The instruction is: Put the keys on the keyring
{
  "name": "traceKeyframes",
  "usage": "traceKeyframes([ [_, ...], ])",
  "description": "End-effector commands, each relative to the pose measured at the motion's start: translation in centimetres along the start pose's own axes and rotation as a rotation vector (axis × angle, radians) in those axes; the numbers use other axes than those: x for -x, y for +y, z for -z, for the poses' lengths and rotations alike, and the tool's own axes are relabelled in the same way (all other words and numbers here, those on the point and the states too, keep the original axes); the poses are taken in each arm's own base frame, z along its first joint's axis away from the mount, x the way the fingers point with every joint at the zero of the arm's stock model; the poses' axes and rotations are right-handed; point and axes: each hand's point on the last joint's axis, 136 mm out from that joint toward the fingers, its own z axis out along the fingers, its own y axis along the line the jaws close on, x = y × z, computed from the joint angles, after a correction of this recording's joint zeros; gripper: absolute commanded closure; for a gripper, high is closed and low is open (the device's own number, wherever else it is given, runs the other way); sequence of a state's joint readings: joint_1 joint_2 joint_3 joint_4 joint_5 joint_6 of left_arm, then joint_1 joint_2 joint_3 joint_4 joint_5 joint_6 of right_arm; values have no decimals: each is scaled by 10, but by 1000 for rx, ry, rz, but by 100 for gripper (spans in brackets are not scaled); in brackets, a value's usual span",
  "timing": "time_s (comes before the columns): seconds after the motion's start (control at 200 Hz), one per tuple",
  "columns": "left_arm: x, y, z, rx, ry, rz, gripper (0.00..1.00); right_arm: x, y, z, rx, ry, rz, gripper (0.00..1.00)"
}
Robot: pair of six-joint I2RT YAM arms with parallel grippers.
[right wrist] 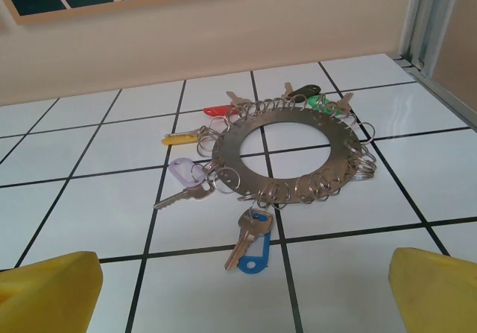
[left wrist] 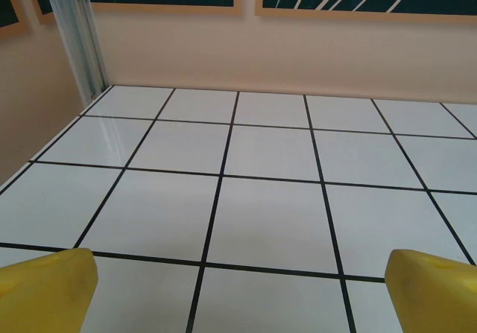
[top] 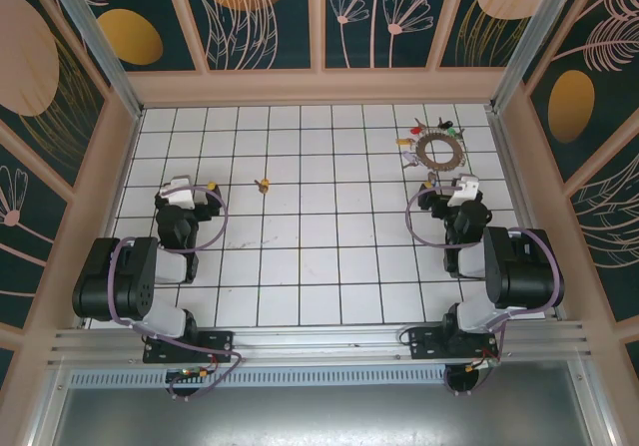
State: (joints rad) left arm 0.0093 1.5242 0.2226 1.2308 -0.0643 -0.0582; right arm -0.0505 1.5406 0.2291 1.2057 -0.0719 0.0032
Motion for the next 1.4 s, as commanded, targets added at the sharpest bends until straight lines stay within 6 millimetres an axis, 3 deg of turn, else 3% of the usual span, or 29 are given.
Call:
traceKeyframes([
  [0.0, 17, 1, -2, 7, -59, 23, 1, 12, 1, -4, -1, -36, -6, 1],
  [0.881, 17, 1, -2, 7, -57, 23, 1, 14, -3, -2, -18, -42, -22, 1],
  [0.996, 17, 0, -2, 6, -58, 22, 1, 32, -27, 1, -153, -37, -86, 1],
  [1.156, 17, 1, -2, 7, -57, 23, 1, 107, -37, 14, -246, -92, -196, 1],
  [1.241, 17, 1, -2, 7, -56, 24, 1, 130, -59, 18, -402, -45, -362, 1],
  [1.331, 18, 5, -2, 30, -61, 27, 1, 123, -82, 19, -567, 78, -501, 1],
  [1.396, 31, 15, -2, 108, -67, 49, 1, 111, -80, 6, -568, 203, -536, 1],
])
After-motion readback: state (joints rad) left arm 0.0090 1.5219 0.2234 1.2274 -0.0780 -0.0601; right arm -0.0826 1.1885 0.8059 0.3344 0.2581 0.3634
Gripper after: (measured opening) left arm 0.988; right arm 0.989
